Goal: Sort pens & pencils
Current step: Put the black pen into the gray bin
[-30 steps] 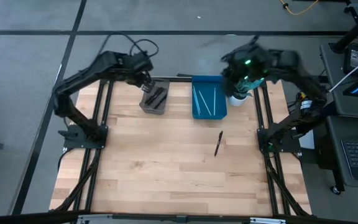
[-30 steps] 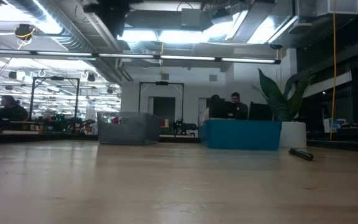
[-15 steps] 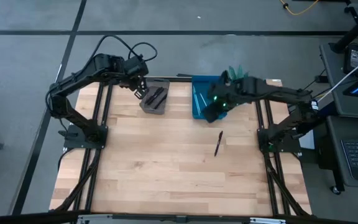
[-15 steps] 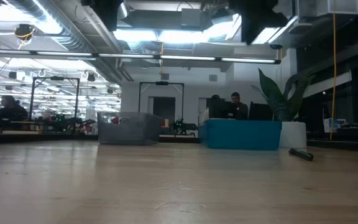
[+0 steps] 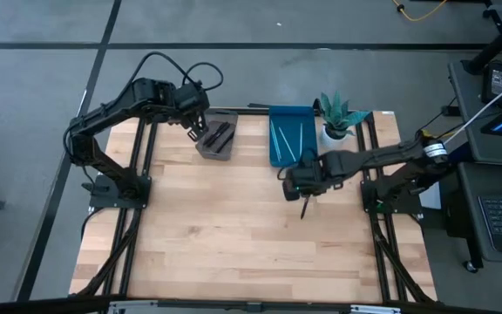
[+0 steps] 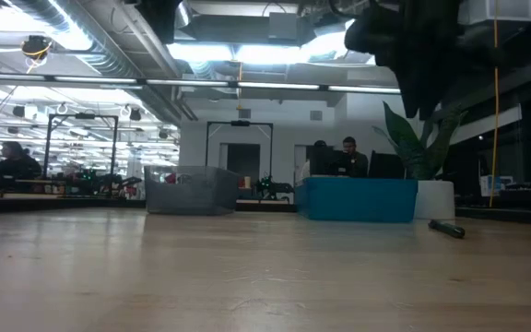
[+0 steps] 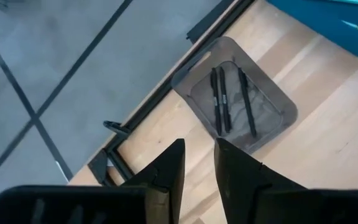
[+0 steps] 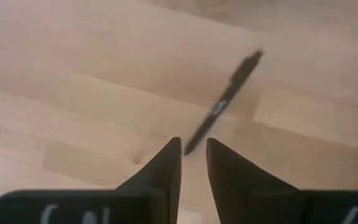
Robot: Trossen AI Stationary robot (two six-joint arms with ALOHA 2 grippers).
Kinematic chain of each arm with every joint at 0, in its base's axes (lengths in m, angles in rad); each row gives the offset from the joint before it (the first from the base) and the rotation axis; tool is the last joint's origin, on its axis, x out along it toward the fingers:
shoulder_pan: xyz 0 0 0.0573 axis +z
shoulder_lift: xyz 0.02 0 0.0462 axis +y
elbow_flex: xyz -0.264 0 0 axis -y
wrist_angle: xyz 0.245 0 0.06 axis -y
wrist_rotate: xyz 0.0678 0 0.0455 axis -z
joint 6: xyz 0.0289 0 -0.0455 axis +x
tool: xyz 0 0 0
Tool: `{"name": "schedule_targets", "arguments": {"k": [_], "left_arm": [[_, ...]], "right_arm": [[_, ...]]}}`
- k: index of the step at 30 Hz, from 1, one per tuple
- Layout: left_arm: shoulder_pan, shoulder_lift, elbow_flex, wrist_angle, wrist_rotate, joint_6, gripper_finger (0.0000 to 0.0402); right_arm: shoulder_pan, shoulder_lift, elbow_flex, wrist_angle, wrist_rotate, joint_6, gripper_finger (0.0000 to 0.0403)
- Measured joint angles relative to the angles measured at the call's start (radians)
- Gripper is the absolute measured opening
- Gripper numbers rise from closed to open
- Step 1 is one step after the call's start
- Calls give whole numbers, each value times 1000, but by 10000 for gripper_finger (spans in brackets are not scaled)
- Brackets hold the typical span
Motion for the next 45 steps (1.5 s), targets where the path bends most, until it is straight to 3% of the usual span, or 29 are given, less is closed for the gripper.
{"name": "schedule_targets", "arguments": {"k": [9, 22, 34, 45], "left_arm": [[1, 0, 0, 0, -5, 25, 70], [1, 0, 0, 0, -61, 40, 83], [2, 0, 0, 0, -155, 66, 76], [2, 0, 0, 0, -181, 108, 79]], "right_arm": [[39, 0, -152, 158, -15, 184, 82], [25, 0, -236, 188, -18, 265, 152], [19, 0, -410, 450, -43, 343, 153], [7, 0, -447, 460, -69, 363, 153]]}}
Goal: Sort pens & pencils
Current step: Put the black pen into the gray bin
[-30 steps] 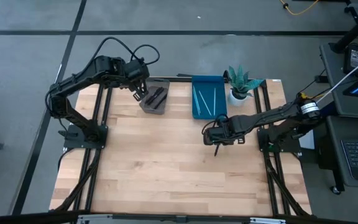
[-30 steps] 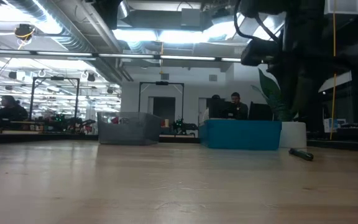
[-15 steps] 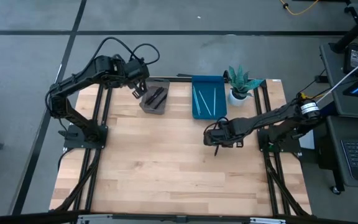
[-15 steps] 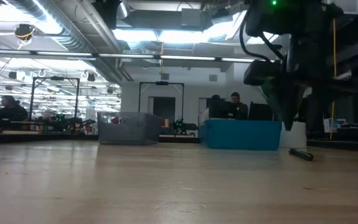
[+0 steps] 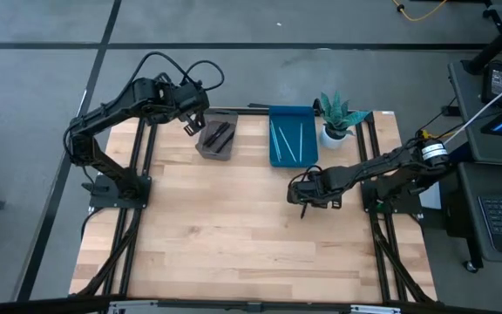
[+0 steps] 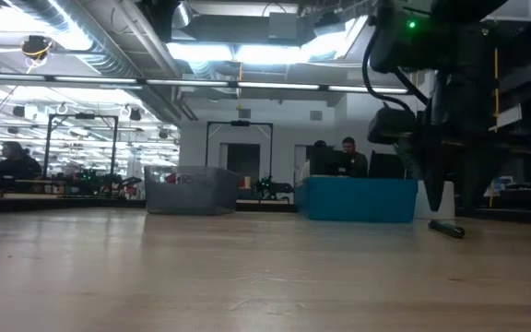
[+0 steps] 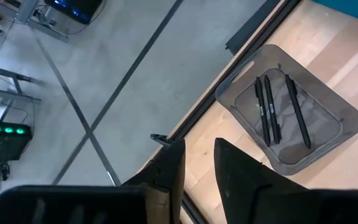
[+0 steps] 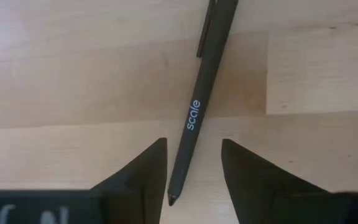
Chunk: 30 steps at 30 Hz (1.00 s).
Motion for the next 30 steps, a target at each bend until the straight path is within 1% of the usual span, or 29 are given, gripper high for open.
{"name": "schedule_targets", "arguments": {"k": [4, 10, 17, 23, 27, 30], "left_arm": [[0, 0, 0, 0, 0, 0, 74], [0, 0, 0, 0, 0, 1, 71], [0, 0, 0, 0, 0, 8, 81], [0, 0, 0, 0, 0, 9, 79], [0, 0, 0, 0, 0, 9, 73], [0, 0, 0, 0, 0, 9, 70]], "right_arm": [[-20, 2, 0, 0, 0, -21, 153], [-39, 47, 0, 13, -1, -30, 152], [-51, 111, 5, 27, -55, -56, 152], [-63, 117, 4, 33, -68, -58, 152], [-71, 118, 3, 34, -75, -58, 144], [-71, 118, 4, 34, -75, -58, 127]]}}
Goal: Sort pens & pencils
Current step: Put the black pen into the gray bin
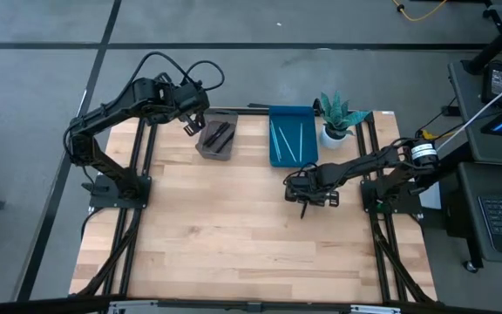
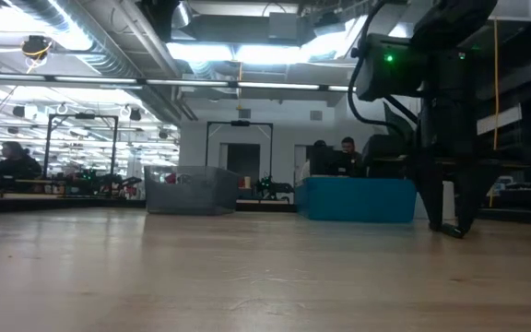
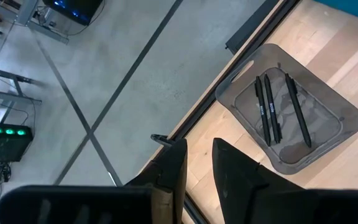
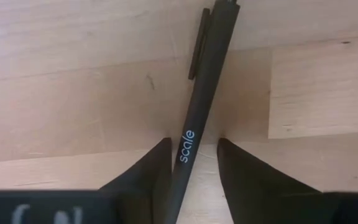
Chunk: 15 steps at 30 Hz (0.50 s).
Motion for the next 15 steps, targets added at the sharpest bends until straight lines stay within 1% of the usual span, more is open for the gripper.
{"name": "schedule_targets", "arguments": {"k": [10, 15], "left_arm": [[0, 0, 0, 0, 0, 0, 79], [0, 0, 0, 0, 0, 0, 74]], "right_arm": [[1, 5, 21, 4, 24, 0, 60], [1, 5, 23, 14, 27, -4, 34]]}}
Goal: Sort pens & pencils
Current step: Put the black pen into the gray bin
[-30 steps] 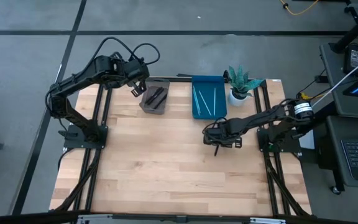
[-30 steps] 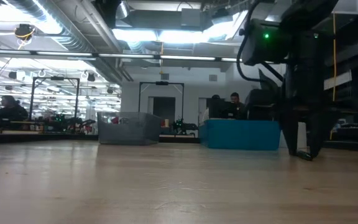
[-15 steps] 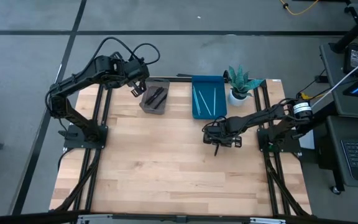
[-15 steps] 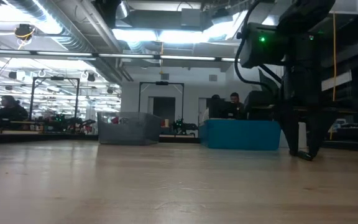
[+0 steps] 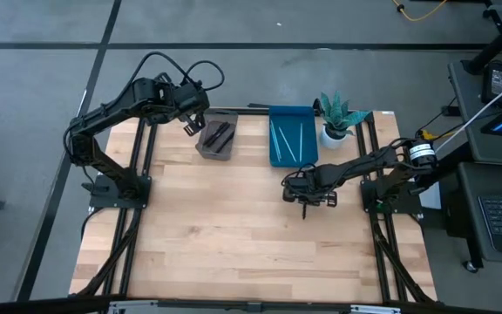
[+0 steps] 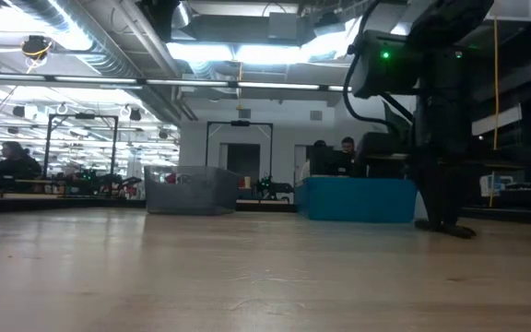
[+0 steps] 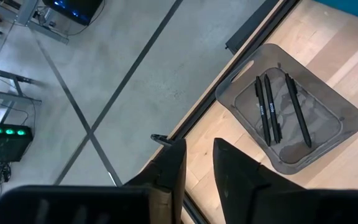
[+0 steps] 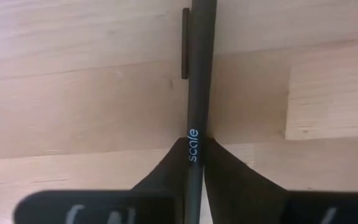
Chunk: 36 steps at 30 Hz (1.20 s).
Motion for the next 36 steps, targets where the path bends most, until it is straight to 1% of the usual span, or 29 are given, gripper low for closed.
{"name": "schedule_targets", "arguments": {"k": [7, 12, 16, 23, 28, 36], "left_arm": [[0, 0, 0, 0, 0, 0, 65], [0, 0, 0, 0, 0, 0, 70], [0, 0, 0, 0, 0, 0, 75], [0, 0, 0, 0, 1, -1, 69], [0, 0, 0, 0, 4, -9, 65], [2, 0, 0, 9, 91, -36, 70]], "right_arm": [[0, 1, 1, 52, 7, -1, 43], [-1, 6, 39, 96, 39, -24, 28], [-1, 5, 87, 101, 73, -72, 28], [-1, 4, 211, 92, 144, -157, 28], [-1, 3, 340, 80, 217, -262, 28], [-4, 0, 525, 16, 349, -440, 27]]}}
